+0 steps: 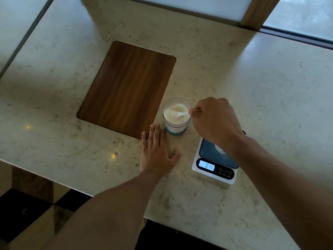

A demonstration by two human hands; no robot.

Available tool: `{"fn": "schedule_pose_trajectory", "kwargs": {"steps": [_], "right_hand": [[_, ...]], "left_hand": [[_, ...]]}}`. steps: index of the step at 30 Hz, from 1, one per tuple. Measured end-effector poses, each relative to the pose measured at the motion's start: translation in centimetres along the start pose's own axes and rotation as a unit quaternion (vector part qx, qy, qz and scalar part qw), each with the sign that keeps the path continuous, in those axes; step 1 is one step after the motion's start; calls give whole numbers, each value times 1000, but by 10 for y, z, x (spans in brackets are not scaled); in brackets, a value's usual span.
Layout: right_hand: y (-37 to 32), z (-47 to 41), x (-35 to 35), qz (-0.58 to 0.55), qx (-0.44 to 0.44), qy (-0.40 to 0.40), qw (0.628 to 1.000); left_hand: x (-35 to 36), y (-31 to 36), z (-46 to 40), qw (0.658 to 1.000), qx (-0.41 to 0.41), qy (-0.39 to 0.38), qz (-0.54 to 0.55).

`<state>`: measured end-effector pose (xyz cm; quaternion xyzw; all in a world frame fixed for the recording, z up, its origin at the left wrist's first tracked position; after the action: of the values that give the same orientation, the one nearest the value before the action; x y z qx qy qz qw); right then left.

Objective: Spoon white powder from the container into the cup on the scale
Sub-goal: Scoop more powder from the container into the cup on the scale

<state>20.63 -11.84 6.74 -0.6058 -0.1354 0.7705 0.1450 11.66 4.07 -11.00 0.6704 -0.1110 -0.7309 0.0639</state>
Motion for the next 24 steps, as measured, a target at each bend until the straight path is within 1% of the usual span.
{"fn": "schedule_pose_trajectory", "kwargs": {"steps": [14,18,24], "right_hand": [[11,8,-9,-68,45,1,997],[16,11,-11,-94,46,3,995],[25,15,-11,-125,70,-4,990]], "left_hand": [[-1,1,0,1000,1,-9,8],[-1,1,0,1000,5,-4,13],[0,0,1,1000,3,-1,13]]}}
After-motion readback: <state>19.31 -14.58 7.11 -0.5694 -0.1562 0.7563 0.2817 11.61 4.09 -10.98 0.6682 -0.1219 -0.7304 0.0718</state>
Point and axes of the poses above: each hand's wrist, its own z-axis away from the middle knuckle, its own x-axis out of the palm, y = z × x, the point moved 6 cm from there along -z, towards the middle knuckle, and after that the axes turned 5 degrees about z, right-handed, at the moved point
